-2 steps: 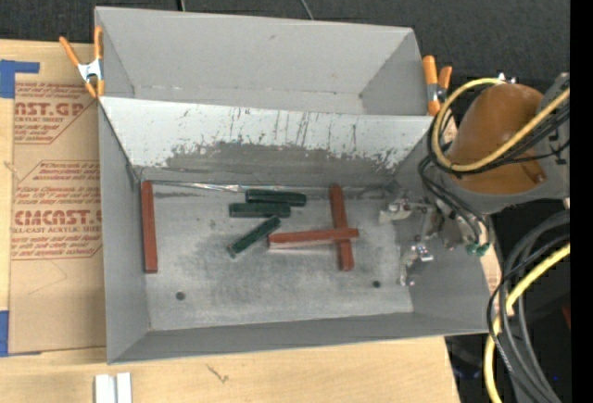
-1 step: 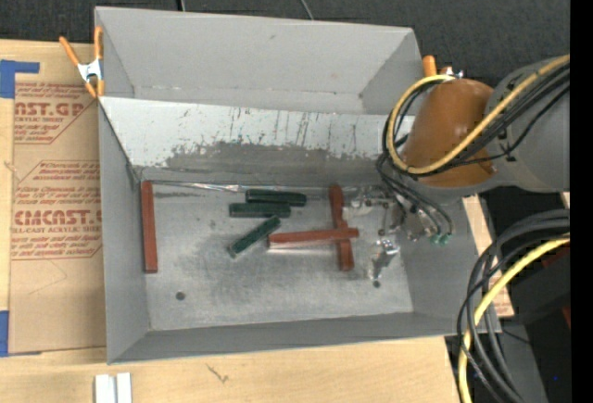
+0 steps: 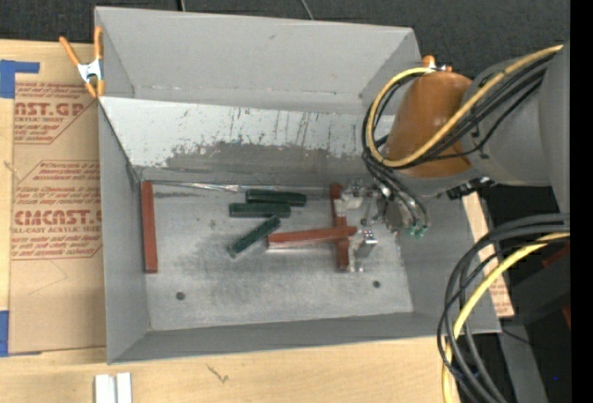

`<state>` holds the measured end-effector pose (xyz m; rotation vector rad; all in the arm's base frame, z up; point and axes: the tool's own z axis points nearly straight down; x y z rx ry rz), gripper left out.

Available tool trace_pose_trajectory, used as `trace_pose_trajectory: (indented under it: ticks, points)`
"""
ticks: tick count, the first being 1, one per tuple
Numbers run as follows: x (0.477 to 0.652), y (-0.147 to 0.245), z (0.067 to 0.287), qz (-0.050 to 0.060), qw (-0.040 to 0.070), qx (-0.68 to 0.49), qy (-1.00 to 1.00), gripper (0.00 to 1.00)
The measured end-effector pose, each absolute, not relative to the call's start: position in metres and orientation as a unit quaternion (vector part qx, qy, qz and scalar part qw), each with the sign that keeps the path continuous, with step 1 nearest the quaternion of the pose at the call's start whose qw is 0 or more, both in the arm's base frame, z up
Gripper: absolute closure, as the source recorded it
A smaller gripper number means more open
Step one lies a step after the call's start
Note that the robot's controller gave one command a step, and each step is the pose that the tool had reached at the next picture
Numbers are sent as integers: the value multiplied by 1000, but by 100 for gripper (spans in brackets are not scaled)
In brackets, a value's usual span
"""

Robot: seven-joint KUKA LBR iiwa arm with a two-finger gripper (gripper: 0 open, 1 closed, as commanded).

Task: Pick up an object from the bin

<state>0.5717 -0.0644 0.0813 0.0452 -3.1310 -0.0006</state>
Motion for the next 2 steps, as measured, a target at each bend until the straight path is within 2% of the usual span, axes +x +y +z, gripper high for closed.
trace_pose_trajectory:
  ticks: [1,2]
  points:
    - [572,-64,81,0,5,14,-1000,100]
    - [575,-57,225,0,-2,7,-1000,100]
